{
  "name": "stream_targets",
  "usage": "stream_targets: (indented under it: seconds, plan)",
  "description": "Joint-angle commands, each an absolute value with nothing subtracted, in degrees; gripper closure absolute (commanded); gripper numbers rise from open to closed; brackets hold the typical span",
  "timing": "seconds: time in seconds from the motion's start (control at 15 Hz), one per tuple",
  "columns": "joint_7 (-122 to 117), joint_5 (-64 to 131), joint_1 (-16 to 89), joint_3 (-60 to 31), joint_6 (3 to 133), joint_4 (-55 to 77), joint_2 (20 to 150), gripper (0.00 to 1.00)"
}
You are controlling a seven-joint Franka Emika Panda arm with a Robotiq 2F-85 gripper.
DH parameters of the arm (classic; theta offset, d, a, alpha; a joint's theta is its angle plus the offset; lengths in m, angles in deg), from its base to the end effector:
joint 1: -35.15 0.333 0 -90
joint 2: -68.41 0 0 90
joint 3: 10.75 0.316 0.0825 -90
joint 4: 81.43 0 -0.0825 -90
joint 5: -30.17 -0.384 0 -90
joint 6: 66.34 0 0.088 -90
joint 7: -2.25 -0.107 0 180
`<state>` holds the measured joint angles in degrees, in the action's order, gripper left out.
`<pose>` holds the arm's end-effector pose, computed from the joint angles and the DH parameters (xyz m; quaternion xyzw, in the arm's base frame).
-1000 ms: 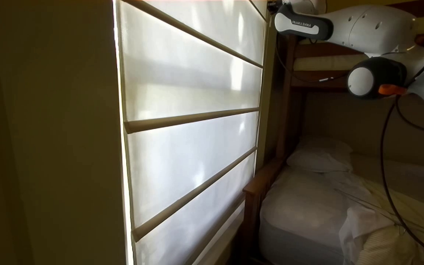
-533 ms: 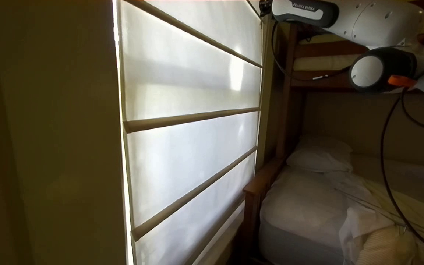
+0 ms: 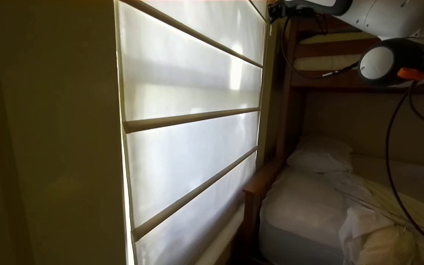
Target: Pull the cord on the right side of the window downwards
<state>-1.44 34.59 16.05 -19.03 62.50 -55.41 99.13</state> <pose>0.5865 -0.2452 0.8946 0.7834 -0.1850 0.5647 0.1821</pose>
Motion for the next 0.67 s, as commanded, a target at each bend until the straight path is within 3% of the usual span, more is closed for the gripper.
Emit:
stream_targets:
  seconds: [0.0,0.6]
  plan:
    - [-0.6,32.7,14.8,-18.5,57.0,-53.7,98.8,1.0]
    - [-7.6,30.5,14.4,-18.7,46.5,-54.3,99.8,1.0]
